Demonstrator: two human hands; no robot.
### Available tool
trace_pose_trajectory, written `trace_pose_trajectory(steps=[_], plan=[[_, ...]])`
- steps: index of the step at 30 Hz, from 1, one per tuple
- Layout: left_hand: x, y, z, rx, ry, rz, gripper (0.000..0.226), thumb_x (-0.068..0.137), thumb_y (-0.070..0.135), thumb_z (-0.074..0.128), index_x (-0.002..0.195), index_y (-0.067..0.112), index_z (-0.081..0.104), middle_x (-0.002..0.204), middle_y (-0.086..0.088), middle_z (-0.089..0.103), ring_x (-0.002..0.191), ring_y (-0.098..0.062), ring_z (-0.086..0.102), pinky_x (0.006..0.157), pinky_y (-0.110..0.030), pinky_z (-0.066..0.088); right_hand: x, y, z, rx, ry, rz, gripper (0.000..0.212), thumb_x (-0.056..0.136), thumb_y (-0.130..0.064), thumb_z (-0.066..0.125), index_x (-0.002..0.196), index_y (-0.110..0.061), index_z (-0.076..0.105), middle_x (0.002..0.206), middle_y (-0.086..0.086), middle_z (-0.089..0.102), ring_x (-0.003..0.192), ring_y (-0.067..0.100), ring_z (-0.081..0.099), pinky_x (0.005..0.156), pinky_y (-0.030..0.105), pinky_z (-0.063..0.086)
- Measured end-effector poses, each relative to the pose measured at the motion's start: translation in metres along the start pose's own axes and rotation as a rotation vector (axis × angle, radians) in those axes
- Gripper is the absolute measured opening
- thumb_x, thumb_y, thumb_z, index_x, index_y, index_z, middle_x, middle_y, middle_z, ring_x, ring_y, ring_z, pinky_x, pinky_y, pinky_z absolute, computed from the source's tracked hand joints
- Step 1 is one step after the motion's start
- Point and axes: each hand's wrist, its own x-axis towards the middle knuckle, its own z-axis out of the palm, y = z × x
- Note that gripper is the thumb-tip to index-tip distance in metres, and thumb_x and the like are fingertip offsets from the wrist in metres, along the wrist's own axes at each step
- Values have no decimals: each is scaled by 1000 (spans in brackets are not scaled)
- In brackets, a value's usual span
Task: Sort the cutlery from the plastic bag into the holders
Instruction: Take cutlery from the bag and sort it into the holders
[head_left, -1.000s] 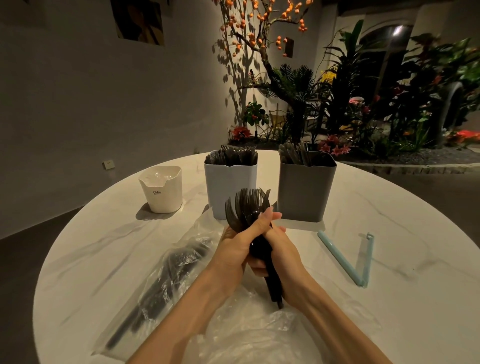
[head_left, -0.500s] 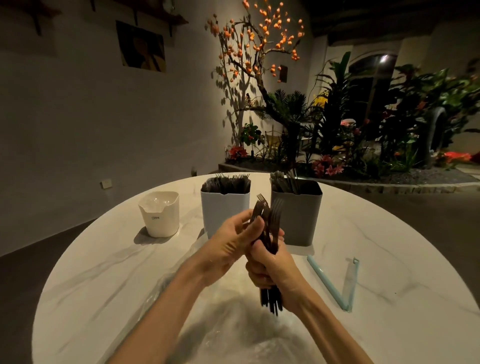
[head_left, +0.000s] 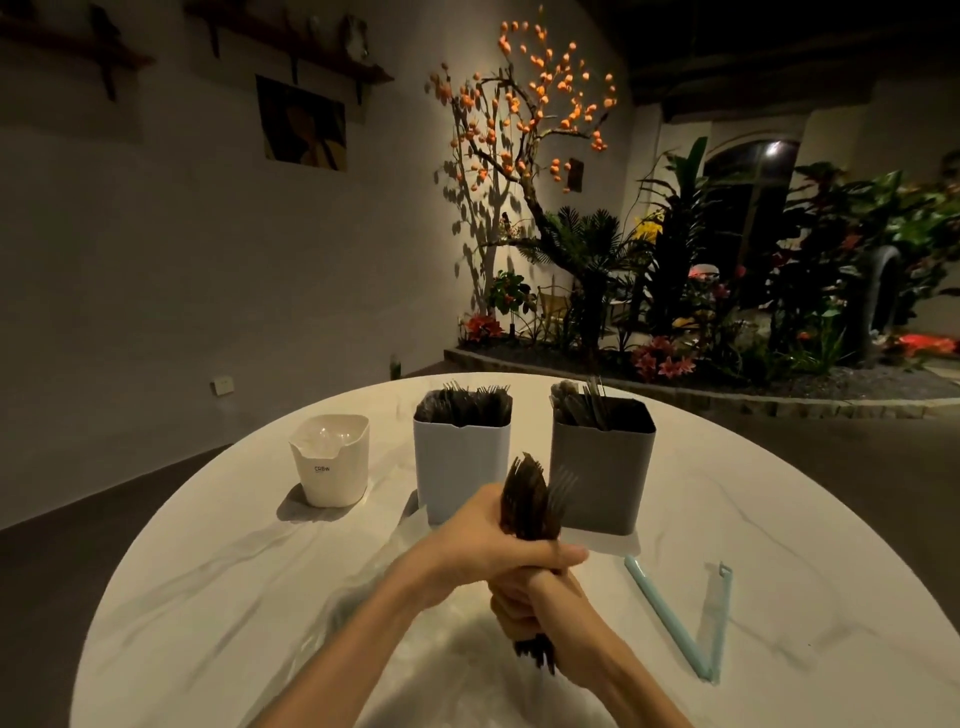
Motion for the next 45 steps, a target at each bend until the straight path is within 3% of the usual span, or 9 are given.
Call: trace_pose_trajectory(steps=[3, 6, 9, 12, 15, 22, 32, 35, 45], plan=[[7, 19, -37, -220, -64, 121, 49, 79, 30, 82, 124, 22, 65, 119, -1, 72, 118, -18, 65, 105, -43, 50, 10, -63, 13, -6, 70, -198, 44, 101, -23, 52, 59, -16, 43, 47, -3, 37, 41, 10, 33, 43, 23, 29], [29, 33, -79, -568, 225, 178, 43, 88, 32, 73, 125, 13, 63, 119, -8, 71, 120, -27, 64, 98, -36, 53, 22, -129, 4, -19, 256, -530, 49, 94, -42, 61, 51, -20, 59, 48, 11, 53, 43, 24, 53, 51, 30, 51], [64, 26, -98, -1, 607, 121, 29, 86, 38, 77, 111, 29, 65, 119, 6, 65, 123, -18, 56, 90, -30, 50, 53, -172, -7, 32, 418, -648, 48, 94, -50, 61, 56, -21, 60, 49, 12, 56, 44, 26, 58, 60, 37, 58], [97, 9, -100, 633, 516, 35, 64, 73, 74, 69, 130, 48, 53, 148, 7, 41, 142, -17, 30, 116, -57, 25, 88, -189, -10, 41, 483, -660, 50, 92, -53, 63, 67, -11, 57, 47, 8, 51, 39, 20, 52, 50, 33, 51], [123, -4, -101, 835, 424, -65, 89, 67, 95, 46, 145, 54, 37, 164, 3, 18, 154, -27, 4, 115, -72, 0, 113, -194, -4, 63, 479, -629, 49, 90, -55, 66, 66, -13, 56, 47, 6, 50, 38, 20, 49, 51, 35, 50], [123, -28, -110, 552, 483, -26, 32, 89, 47, 68, 116, 29, 70, 122, 1, 65, 104, -16, 59, 93, -37, 55, 137, -191, 8, 102, 426, -557, 36, 91, -50, 65, 81, -16, 56, 50, 6, 48, 42, 15, 48, 48, 27, 49], [123, -39, -116, 475, 476, 18, 33, 92, 38, 65, 124, 30, 64, 122, 2, 62, 106, -13, 57, 94, -31, 51, 182, -141, 1, -23, 441, -357, 49, 75, -43, 84, 90, -1, 64, 73, 9, 67, 68, 19, 69, 63, 31, 56], [126, -42, -118, 465, 490, 15, 40, 92, 35, 68, 131, 27, 61, 128, 1, 59, 110, -14, 56, 92, -26, 48, 187, -144, -1, -82, 457, -438, 32, 74, -29, 86, 93, -13, 65, 81, 8, 72, 80, 24, 72, 73, 39, 62], [126, -44, -117, 432, 492, 38, 46, 91, 33, 72, 135, 26, 59, 132, 1, 58, 117, -16, 55, 96, -26, 45, 180, -164, -4, -66, 345, -625, 69, 77, -28, 86, 135, -38, 49, 108, 9, 66, 99, 26, 70, 83, 37, 60]])
